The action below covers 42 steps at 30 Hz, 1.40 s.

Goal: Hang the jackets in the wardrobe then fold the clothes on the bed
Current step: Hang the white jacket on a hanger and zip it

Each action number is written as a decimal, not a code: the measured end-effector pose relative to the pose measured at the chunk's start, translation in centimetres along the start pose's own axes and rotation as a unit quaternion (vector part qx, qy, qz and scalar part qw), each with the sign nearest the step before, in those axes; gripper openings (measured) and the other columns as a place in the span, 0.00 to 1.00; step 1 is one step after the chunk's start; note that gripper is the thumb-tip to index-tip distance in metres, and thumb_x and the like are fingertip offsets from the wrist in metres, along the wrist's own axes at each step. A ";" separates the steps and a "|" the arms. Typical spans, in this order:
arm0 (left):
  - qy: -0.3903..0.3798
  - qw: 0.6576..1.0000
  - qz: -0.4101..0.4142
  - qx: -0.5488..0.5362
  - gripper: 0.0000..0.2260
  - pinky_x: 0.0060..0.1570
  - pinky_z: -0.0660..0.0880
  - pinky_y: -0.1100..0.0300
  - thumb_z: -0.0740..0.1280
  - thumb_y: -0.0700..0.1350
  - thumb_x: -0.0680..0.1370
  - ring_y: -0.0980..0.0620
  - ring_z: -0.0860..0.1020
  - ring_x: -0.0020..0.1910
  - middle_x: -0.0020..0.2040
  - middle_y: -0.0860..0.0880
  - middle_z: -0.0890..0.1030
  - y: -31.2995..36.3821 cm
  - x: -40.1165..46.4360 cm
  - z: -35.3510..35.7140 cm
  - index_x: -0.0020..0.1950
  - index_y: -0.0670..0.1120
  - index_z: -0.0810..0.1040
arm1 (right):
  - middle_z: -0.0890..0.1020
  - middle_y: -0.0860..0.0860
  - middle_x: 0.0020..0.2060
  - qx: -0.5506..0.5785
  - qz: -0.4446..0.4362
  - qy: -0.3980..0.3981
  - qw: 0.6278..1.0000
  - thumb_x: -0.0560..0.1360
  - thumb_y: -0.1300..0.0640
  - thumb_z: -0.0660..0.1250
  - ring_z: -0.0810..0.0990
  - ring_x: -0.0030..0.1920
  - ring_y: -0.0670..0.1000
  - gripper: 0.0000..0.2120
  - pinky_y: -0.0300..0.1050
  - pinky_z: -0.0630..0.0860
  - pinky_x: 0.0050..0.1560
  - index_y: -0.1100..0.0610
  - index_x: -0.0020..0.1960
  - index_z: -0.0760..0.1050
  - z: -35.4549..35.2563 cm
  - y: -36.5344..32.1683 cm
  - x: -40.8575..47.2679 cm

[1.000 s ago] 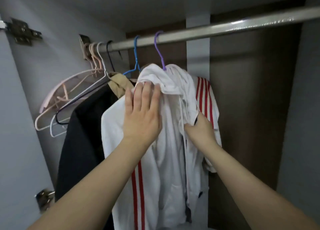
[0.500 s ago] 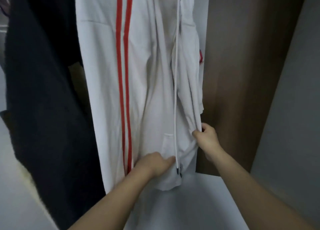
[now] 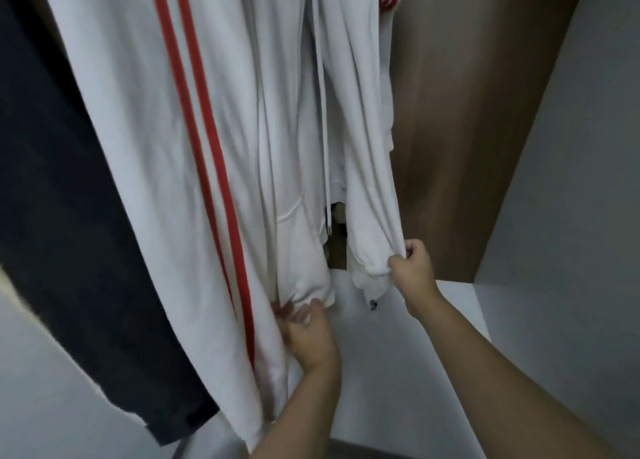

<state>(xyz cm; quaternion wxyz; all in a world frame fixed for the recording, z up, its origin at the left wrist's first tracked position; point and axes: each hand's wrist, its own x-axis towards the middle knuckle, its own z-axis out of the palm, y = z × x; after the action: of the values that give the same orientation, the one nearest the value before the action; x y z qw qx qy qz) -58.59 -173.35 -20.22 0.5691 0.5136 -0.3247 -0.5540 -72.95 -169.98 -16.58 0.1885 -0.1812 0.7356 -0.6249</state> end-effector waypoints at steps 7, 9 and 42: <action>-0.027 0.956 -0.271 -0.104 0.16 0.40 0.75 0.60 0.71 0.40 0.74 0.49 0.79 0.45 0.53 0.45 0.78 -1.1 1.2 1.8 0.61 0.43 0.74 | 0.78 0.56 0.52 0.079 0.089 -0.088 0.989 0.79 0.59 0.59 0.81 0.49 0.57 0.09 0.48 0.81 0.39 0.57 0.58 0.71 -1.2 3.4 -2.0; -0.140 0.936 -0.318 -0.058 0.16 0.43 0.73 0.57 0.71 0.43 0.74 0.50 0.76 0.52 0.55 0.48 0.77 -1.4 1.6 1.8 0.61 0.45 0.76 | 0.78 0.54 0.51 0.118 0.101 -0.099 0.983 0.80 0.56 0.60 0.81 0.47 0.56 0.09 0.44 0.78 0.34 0.56 0.59 0.70 -1.7 3.1 -2.7; -0.454 0.864 -0.212 -0.050 0.10 0.27 0.70 0.66 0.71 0.38 0.70 0.56 0.74 0.30 0.37 0.49 0.80 2.4 2.3 -2.8 0.51 0.45 0.80 | 0.78 0.53 0.39 0.323 0.249 -0.304 0.861 0.67 0.65 0.64 0.77 0.37 0.47 0.14 0.38 0.75 0.37 0.63 0.53 0.78 -4.3 1.9 -5.2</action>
<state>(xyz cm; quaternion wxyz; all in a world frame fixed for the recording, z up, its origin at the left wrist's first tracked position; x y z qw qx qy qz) -54.87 -175.24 -19.11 0.2529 0.2327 -0.4025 -0.8484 -70.62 -163.43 -17.57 0.6001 -0.1024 0.4196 -0.6733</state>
